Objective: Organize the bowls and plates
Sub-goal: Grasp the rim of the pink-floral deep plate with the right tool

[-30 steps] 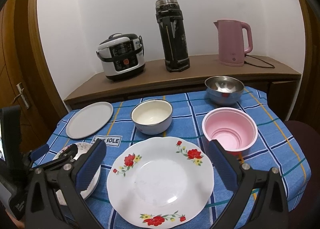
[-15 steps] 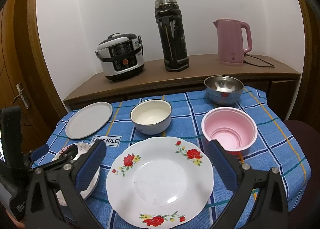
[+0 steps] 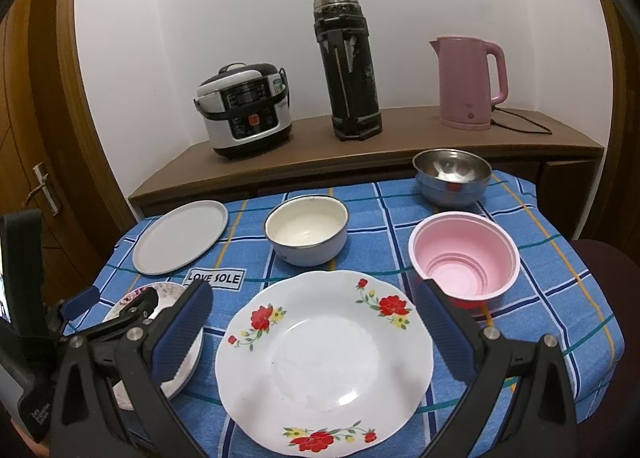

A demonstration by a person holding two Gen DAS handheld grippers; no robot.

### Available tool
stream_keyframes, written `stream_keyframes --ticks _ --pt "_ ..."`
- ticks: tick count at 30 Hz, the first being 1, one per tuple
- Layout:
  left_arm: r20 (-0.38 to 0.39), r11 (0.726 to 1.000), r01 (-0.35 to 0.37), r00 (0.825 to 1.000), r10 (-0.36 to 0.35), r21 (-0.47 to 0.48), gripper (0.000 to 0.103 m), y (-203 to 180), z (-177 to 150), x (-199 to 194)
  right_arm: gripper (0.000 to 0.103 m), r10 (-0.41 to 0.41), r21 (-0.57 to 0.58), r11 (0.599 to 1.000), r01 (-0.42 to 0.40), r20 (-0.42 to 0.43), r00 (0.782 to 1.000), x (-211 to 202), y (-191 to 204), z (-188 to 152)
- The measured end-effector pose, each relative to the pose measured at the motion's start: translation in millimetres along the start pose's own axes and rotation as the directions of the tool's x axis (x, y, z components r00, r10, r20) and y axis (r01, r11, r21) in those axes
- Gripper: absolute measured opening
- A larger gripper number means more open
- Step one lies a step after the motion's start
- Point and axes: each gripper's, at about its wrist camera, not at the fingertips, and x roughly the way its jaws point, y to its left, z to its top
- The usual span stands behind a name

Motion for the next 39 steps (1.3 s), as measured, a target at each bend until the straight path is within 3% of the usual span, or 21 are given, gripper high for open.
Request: stream_keyframes --ticks 12,18,23,27,29,35,39 --pt "-0.022 1.0 -0.021 1.0 0.02 -0.019 0.079 20 -3 10 0.102 0.029 -0.041 0.999 -0.03 -0.021 0.999 11 20 -2" --pt "-0.036 0.998 -0.018 0.999 0.016 -0.062 0.079 58 -6 12 0.092 0.081 -0.073 0.994 -0.087 -0.082 0.993 30 35 -2" --pt "-0.065 0.992 -0.067 0.996 0.061 -0.105 0.079 96 -15 18 0.067 0.142 -0.118 0.98 -0.161 -0.152 0.978 50 52 -6" --pt "-0.109 0.986 -0.061 0.993 0.044 -0.155 0.079 115 -25 27 0.055 0.216 -0.129 0.958 -0.256 -0.262 0.941 78 71 -12" --pt "-0.121 0.986 -0.052 0.992 0.033 -0.158 0.079 118 -30 30 0.039 0.221 -0.155 0.949 -0.276 -0.301 0.928 90 80 -15" --pt "-0.137 0.987 0.007 0.99 -0.029 -0.159 0.079 113 -34 35 0.031 0.208 -0.225 0.927 -0.299 -0.355 0.911 114 99 -22" --pt "-0.16 0.987 0.039 0.985 -0.064 -0.156 0.054 111 -36 43 0.02 0.206 -0.244 0.916 -0.318 -0.396 0.895 126 106 -24"
